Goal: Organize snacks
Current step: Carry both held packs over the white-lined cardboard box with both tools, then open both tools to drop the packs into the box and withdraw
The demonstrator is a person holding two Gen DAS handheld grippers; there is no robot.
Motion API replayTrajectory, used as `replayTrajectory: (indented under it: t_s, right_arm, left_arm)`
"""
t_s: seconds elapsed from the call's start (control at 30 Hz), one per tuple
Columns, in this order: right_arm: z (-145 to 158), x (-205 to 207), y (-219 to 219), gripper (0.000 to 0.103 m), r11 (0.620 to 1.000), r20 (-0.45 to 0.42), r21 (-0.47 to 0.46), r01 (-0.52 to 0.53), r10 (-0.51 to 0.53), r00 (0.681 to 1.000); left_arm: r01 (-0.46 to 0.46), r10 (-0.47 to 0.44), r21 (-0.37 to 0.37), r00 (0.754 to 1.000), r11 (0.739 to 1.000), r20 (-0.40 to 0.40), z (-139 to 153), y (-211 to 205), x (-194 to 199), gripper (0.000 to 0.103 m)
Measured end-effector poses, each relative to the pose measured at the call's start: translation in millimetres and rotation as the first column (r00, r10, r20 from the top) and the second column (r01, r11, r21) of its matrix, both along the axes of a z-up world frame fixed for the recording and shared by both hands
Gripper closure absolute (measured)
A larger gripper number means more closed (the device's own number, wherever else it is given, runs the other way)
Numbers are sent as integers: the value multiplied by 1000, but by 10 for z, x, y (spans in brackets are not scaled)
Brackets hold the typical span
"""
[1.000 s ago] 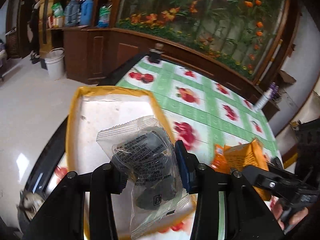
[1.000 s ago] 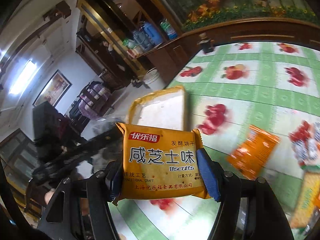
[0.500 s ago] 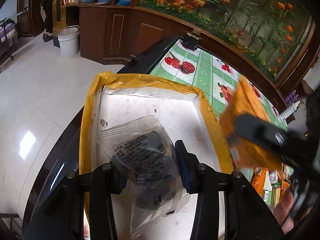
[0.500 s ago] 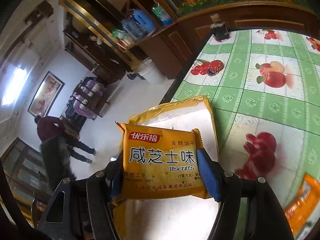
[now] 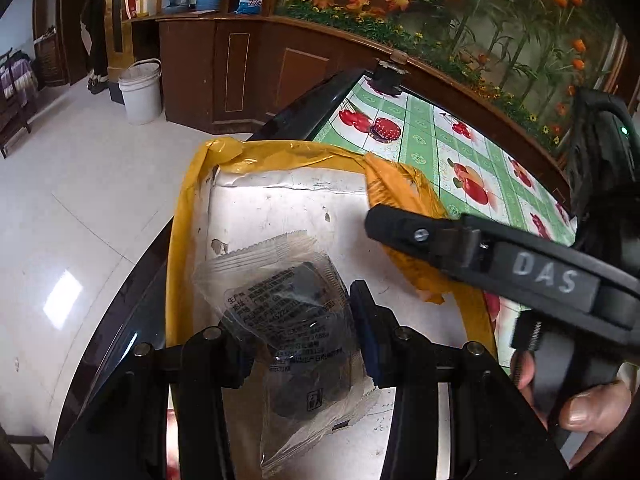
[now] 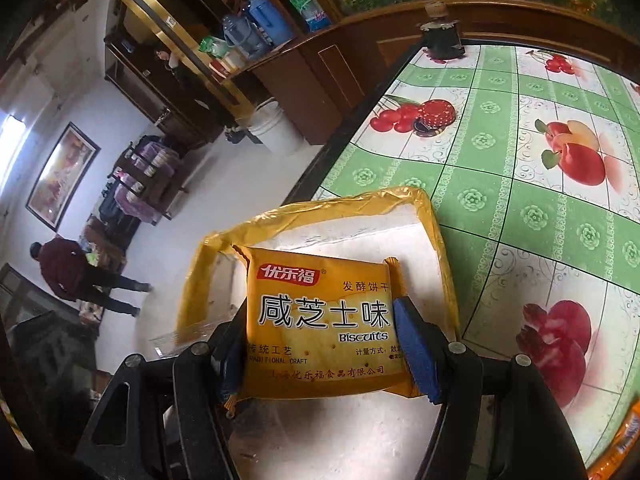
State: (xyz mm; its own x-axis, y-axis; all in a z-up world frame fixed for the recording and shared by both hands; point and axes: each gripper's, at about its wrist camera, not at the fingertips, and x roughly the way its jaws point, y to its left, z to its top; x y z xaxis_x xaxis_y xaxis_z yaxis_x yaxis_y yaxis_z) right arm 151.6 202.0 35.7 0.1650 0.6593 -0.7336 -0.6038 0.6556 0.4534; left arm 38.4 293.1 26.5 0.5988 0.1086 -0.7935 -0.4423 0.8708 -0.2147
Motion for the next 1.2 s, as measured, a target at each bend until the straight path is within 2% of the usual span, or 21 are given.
replayTrajectory:
  t_s: [0.13,0.43,0.53,0.67,0.93,1.2]
  right_arm:
    - [-48,-1,3,35,1000,6,-18,8,-8,1000]
    - [-24,-14,-102,32,1000,-23,10,17,-17,1000]
    - [19,-48,-172,32,1000,-18,23,16,-15,1000]
    - [98,-110,-287,31,999,-10,44,16,-15,1000]
    - [246,-257,-450,31,996,-5,87,6,-6,1000]
    - [449,-478,-809,28,985,29,170,23,-29,999]
  left_arm:
    - [-4,4,2,1000,1000,17,37,-8,-15,62]
    - [-9,10,-22,999,1000,52,132,7,-109,60]
    - [-13,15,-23,997,1000,71,205,-23,-167,59]
    - [-18,20,-23,995,1000,99,290,-90,-259,54]
    - [-22,24,-18,992,1000,123,399,-221,-387,54]
    - [-1,5,-22,981,1000,192,579,-478,-630,54]
